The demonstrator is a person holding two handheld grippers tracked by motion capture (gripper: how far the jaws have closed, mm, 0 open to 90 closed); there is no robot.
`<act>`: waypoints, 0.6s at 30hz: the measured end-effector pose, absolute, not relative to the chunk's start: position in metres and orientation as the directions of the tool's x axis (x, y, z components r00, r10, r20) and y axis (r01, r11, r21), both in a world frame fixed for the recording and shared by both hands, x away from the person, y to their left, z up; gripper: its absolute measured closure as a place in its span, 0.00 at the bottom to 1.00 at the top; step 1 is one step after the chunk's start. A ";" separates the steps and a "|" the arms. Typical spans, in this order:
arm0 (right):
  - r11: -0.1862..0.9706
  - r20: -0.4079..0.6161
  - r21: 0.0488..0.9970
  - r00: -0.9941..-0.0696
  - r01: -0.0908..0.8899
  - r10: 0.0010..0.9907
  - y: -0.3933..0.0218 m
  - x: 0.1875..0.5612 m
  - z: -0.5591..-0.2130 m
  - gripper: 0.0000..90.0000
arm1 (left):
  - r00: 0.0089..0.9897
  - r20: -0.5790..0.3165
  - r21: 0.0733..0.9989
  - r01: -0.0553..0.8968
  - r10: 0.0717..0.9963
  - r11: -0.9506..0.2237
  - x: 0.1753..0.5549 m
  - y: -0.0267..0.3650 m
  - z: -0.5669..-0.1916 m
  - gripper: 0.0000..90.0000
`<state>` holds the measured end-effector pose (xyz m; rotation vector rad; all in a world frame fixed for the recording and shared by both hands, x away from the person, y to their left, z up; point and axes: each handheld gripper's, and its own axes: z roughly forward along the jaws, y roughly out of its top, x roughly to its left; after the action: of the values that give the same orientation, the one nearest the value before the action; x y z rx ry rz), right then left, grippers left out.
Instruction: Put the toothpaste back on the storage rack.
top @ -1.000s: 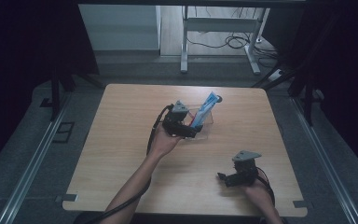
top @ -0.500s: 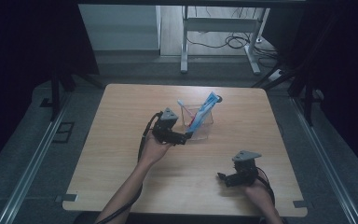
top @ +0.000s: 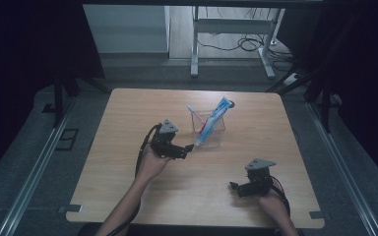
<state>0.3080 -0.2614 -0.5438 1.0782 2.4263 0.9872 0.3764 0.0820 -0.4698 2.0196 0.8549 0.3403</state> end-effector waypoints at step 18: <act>0.477 0.002 0.698 -0.667 0.534 0.745 -0.261 0.308 -0.544 0.00 | 0.704 -0.102 0.801 0.477 0.703 -0.361 0.353 0.108 -0.492 0.04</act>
<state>0.3078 -0.2612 -0.5438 1.0844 2.4252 0.9885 0.3526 0.1079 -0.4915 2.0286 0.9024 0.3241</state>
